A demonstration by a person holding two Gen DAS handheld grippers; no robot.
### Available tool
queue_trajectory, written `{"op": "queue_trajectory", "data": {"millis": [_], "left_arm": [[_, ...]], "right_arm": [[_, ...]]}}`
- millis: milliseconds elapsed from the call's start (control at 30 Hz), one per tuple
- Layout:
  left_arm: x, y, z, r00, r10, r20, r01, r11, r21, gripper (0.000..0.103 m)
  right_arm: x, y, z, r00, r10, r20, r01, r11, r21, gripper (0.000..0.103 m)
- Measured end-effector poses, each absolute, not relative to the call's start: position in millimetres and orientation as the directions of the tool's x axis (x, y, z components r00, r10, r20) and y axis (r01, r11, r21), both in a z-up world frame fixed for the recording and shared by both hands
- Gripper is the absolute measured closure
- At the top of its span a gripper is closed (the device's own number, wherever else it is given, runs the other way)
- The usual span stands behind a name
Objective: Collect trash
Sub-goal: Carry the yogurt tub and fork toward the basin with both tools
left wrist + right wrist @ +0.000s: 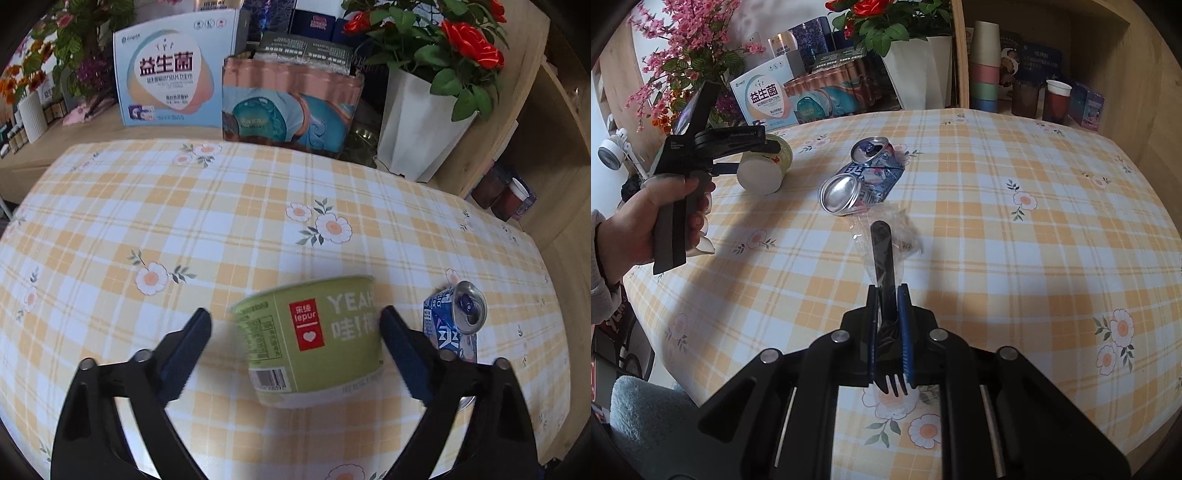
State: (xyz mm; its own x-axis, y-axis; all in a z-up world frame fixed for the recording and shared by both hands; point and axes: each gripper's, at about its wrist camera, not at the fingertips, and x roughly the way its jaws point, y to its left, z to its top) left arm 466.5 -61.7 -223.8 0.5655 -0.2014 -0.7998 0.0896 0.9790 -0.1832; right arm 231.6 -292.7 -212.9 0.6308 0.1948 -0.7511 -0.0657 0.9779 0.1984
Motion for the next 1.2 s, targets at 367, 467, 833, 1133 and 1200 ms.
{"op": "queue_trajectory", "data": {"millis": [367,467,833,1133,1200], "left_arm": [[421.2,-63.2,-212.3,0.586,-0.225,-0.778,0.203,0.971,-0.128,0.028],[402.7,-62.6,-202.3,0.601,-0.231,-0.765,0.244,0.965,-0.099,0.028],[284.5,-35.4,-145.4,0.608,-0.352,-0.712,0.390,0.913,-0.118,0.027],[169.2,-28.4,-122.1,0.579,-0.439,-0.687,0.454,0.874,-0.175,0.027],[147.6,-30.5,-123.4,0.568,-0.452,-0.688,0.461,0.867,-0.189,0.027]], "right_arm": [[222.2,-279.9,-213.8,0.627,0.217,-0.748,-0.072,0.972,0.222,0.089],[214.1,-275.9,-209.9,0.631,0.223,-0.743,-0.075,0.971,0.228,0.089],[176.1,-264.2,-180.0,0.662,0.257,-0.704,-0.094,0.961,0.262,0.089],[135.4,-251.9,-147.7,0.700,0.279,-0.657,-0.123,0.954,0.274,0.089],[126.4,-250.8,-142.7,0.707,0.283,-0.648,-0.127,0.952,0.277,0.089]]}}
